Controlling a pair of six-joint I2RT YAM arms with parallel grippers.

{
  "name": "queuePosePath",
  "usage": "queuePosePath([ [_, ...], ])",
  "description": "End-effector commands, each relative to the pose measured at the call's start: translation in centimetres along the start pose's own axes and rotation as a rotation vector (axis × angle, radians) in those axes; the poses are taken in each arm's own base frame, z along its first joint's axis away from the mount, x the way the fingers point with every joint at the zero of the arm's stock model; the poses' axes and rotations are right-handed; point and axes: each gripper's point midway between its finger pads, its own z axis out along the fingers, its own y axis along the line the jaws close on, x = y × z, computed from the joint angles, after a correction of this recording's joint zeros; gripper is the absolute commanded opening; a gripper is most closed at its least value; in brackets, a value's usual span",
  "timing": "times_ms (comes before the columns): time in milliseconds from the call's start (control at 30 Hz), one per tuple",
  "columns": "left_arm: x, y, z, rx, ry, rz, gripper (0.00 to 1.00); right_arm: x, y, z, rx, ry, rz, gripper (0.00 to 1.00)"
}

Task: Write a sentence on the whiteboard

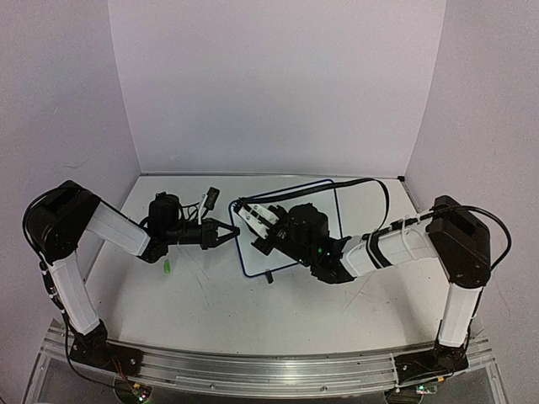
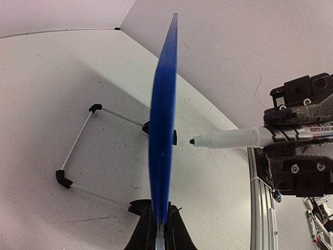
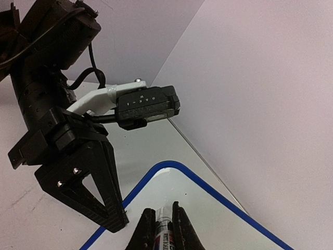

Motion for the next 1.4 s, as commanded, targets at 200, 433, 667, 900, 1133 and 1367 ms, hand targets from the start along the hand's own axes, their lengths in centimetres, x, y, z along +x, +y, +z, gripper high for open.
queuePosePath([
  [200, -1.7, 0.1, 0.0, -0.021, -0.024, 0.068, 0.0, -2.0, -1.3, 1.3, 0.057, -0.052, 0.026, 0.0],
  [433, -1.7, 0.1, 0.0, -0.019, -0.022, 0.069, 0.0, -1.7, -1.3, 1.3, 0.063, -0.046, 0.024, 0.0],
  [667, -2.0, -0.1, 0.0, -0.019, -0.025, 0.074, 0.0, -1.1, -1.0, 1.5, 0.063, -0.031, 0.018, 0.0],
  [900, -2.0, 0.0, 0.0, -0.021, -0.022, 0.075, 0.0, -0.7, -0.8, 1.6, 0.06, -0.024, 0.022, 0.0],
  [1133, -2.0, 0.0, 0.0, -0.023, -0.019, 0.078, 0.0, -0.1, -0.6, 1.1, 0.056, -0.01, 0.035, 0.0],
  [1367, -2.2, -0.1, 0.0, -0.022, -0.021, 0.084, 0.0, 0.4, -0.3, 0.6, 0.041, 0.0, 0.059, 0.0],
])
